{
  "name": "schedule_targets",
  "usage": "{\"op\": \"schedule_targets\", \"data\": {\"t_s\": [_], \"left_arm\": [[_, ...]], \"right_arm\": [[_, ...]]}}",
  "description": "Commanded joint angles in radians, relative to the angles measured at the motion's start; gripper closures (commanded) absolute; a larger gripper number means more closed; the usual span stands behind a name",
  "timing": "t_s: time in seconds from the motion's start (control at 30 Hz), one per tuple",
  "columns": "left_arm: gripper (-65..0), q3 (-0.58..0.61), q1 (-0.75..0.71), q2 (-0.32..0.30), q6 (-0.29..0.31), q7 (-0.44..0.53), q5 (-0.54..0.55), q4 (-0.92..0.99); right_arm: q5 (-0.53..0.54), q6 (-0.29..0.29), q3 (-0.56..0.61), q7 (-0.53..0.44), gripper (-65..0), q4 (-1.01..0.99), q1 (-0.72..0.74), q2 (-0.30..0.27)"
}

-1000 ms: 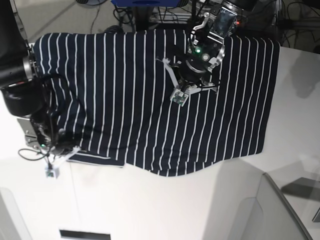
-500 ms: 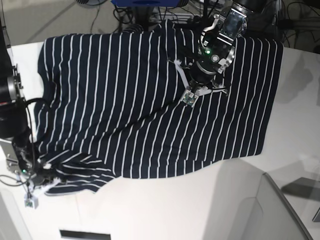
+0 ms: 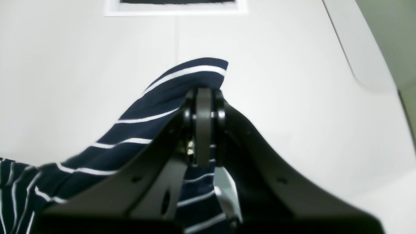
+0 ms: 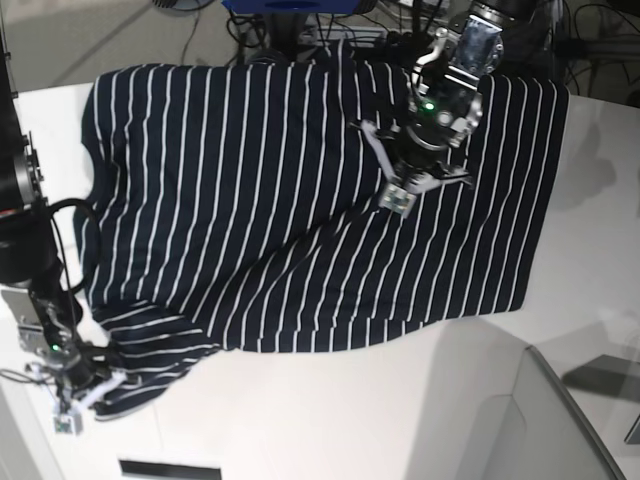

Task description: Layout the t-shirt on the table in an organized manner, then fold the t-shirt properly

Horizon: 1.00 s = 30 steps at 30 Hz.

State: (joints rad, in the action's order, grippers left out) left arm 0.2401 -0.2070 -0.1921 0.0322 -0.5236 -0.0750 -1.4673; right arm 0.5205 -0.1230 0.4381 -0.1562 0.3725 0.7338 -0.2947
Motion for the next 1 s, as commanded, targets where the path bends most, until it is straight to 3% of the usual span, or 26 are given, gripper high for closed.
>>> {"op": "schedule_targets", "data": {"t_s": [0.0,0.13,0.3,0.37,0.5,0.53,0.57,0.73,0.83,0.9,0.97], "left_arm": [[0.0,-0.017,0.014,-0.005,-0.008,0.021,-0.004,-0.040],[0.0,-0.087,0.014,-0.007,-0.004,0.020,-0.006,-0.080],[0.0,-0.184,0.014,-0.008,-0.002,0.020,-0.006,-0.082],[0.0,-0.201,0.014,-0.008,-0.002,0.020,-0.006,-0.082],[0.0,-0.198,0.014,-0.036,-0.002,0.020,-0.007,-0.080],[0.0,-0.201,0.014,-0.037,-0.002,0.020,-0.007,-0.080],[0.0,-0.206,0.014,-0.037,-0.002,0.020,-0.007,-0.080],[0.0,-0.207,0.016,-0.040,-0.004,0.020,-0.007,-0.079],[0.0,-0.207,0.017,-0.065,-0.004,0.020,-0.006,-0.074],[0.0,-0.207,0.022,-0.066,-0.005,0.020,-0.006,-0.080],[0.0,-0.209,0.030,-0.068,-0.007,0.020,-0.006,-0.074]], "right_arm": [[0.003,0.003,0.008,-0.056,-2.0,0.015,0.048,-0.011],[0.003,0.003,0.021,-0.150,-2.1,0.015,0.054,-0.008],[0.003,0.006,0.023,-0.150,-4.1,0.009,0.080,-0.008],[0.003,0.007,0.023,-0.150,-12.9,0.009,0.082,-0.008],[0.003,0.009,0.020,-0.098,-43.4,0.010,0.076,-0.010],[0.005,0.009,0.018,-0.059,-47.6,0.012,0.074,-0.011],[0.008,0.009,0.018,-0.023,-47.7,0.013,0.073,-0.011],[0.013,0.004,0.017,0.194,-33.9,0.110,-0.046,-0.050],[0.014,0.009,0.008,0.307,-18.8,0.319,-0.213,-0.056],[0.014,0.009,-0.084,0.330,-8.4,0.435,-0.328,-0.056],[0.010,0.009,-0.203,0.356,-2.0,0.507,-0.422,-0.044]]}}
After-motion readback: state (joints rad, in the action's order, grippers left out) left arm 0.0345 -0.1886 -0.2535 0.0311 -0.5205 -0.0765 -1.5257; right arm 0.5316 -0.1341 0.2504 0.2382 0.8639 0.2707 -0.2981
